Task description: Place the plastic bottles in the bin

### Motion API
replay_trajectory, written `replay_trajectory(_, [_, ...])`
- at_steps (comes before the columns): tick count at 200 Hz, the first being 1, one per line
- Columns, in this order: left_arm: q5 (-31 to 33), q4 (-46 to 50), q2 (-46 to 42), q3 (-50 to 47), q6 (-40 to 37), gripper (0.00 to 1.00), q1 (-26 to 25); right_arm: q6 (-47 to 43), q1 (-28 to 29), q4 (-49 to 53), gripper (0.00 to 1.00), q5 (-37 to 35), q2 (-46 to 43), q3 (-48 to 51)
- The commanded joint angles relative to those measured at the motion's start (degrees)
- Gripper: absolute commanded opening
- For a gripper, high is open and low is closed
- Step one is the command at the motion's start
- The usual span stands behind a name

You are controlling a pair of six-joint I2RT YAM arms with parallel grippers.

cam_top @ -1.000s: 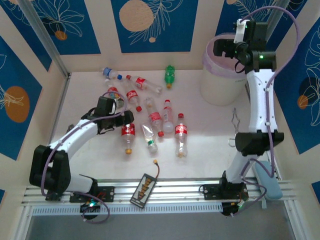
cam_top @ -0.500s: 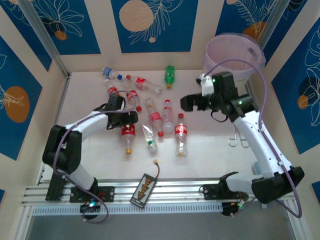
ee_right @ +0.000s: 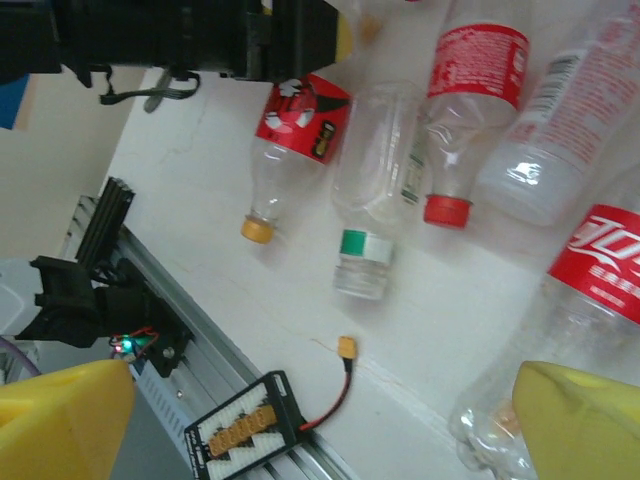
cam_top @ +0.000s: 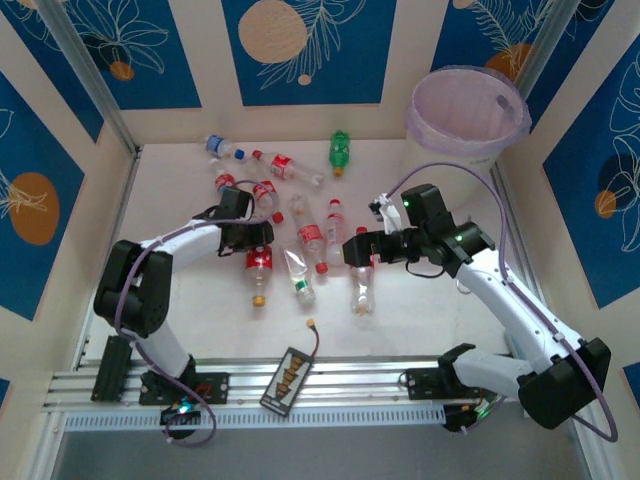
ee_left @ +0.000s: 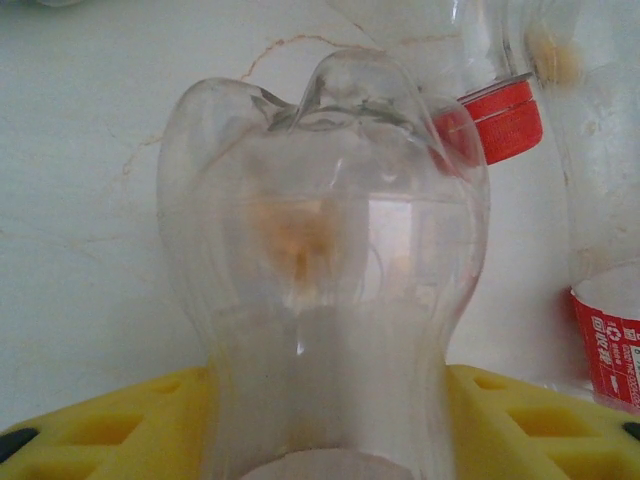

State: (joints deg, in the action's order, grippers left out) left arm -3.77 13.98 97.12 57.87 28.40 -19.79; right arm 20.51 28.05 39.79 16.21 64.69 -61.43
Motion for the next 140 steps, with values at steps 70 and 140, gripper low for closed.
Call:
replay_trajectory(70, [-12.29, -3.30, -21.40, -0.65, 9.35, 0.59, 1.60, 8.08, 12.99, -21.44, 0.96, 1.56, 16.28, -3.42])
replay_trajectory(140, [-22.79, -30.79, -21.74, -10.69, 30.97, 0.59, 0.92, 14.96, 15.28, -39.76, 0.90, 4.94, 26.59, -4.23])
